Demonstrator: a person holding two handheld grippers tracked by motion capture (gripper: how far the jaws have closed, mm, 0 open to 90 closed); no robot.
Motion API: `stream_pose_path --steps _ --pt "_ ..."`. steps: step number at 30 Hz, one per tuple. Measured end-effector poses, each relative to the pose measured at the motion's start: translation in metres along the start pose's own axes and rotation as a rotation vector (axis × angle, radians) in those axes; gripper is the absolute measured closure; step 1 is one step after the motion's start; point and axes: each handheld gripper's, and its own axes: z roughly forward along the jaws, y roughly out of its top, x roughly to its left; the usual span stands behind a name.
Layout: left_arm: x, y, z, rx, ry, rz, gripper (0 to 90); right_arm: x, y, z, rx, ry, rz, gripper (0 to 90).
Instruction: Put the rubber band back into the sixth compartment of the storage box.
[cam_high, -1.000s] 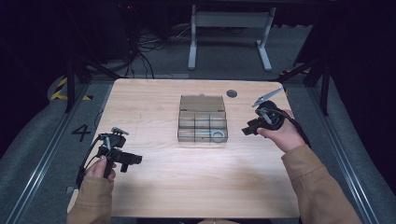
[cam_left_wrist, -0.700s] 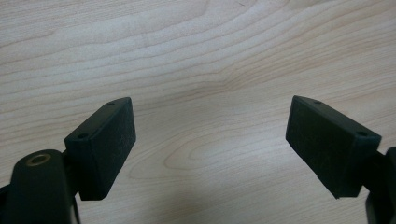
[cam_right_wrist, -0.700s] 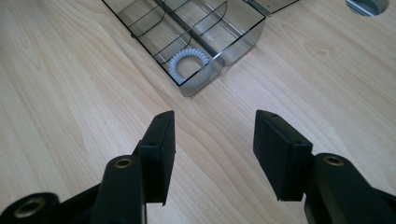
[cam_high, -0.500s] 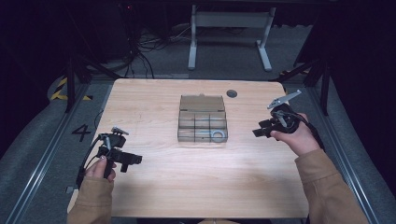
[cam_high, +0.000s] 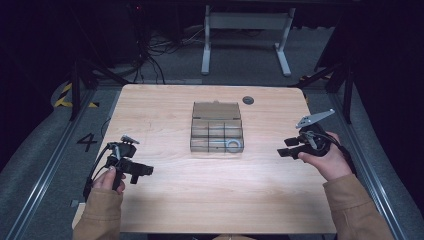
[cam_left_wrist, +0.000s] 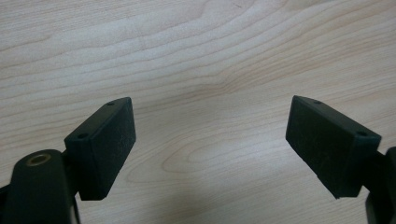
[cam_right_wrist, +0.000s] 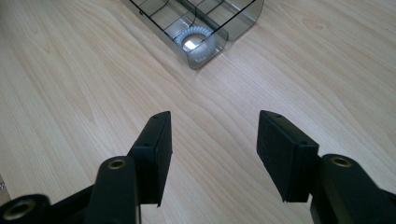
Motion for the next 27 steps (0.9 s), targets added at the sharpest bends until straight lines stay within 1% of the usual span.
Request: stream_pose_path --steps 2,3,4,6,8,11,14,17,24,27 --pt "0.001 0.0 -0.001 -0.004 -0.004 -0.003 16.6 0.004 -0.005 0.0 0.002 -0.008 -0.009 44.7" --pt "0.001 0.0 -0.001 -0.005 -0.003 -0.004 16.6 0.008 -0.009 0.001 0.005 -0.005 -0.019 44.0" --pt "0.001 0.0 -0.001 -0.005 -0.003 -0.004 16.6 0.008 -0.009 0.001 0.005 -0.005 -0.019 44.0" --pt "0.0 -0.001 0.0 0.004 0.004 0.0 16.5 0.011 -0.014 0.001 0.002 0.003 -0.026 43.6" --pt "0.0 -0.002 0.0 0.002 0.004 -0.002 16.8 0.017 -0.022 0.002 -0.002 0.009 -0.034 43.3" --pt "0.001 -0.003 -0.001 0.002 0.006 -0.008 16.5 0.023 -0.028 0.003 -0.016 0.021 -0.033 43.4" --pt "0.001 -0.004 -0.001 0.003 0.008 -0.009 16.6 0.027 -0.031 0.006 -0.01 0.029 -0.042 43.5" --pt "0.0 -0.004 -0.001 0.005 0.007 -0.005 16.6 0.031 -0.036 0.011 -0.01 0.043 -0.046 43.5" --pt "0.001 -0.004 -0.001 0.004 0.007 -0.009 16.6 0.043 -0.045 0.024 -0.019 0.053 -0.054 43.9" --pt "0.001 -0.004 -0.001 0.003 0.006 -0.007 16.6 0.047 -0.048 0.03 -0.008 0.064 -0.065 43.9"
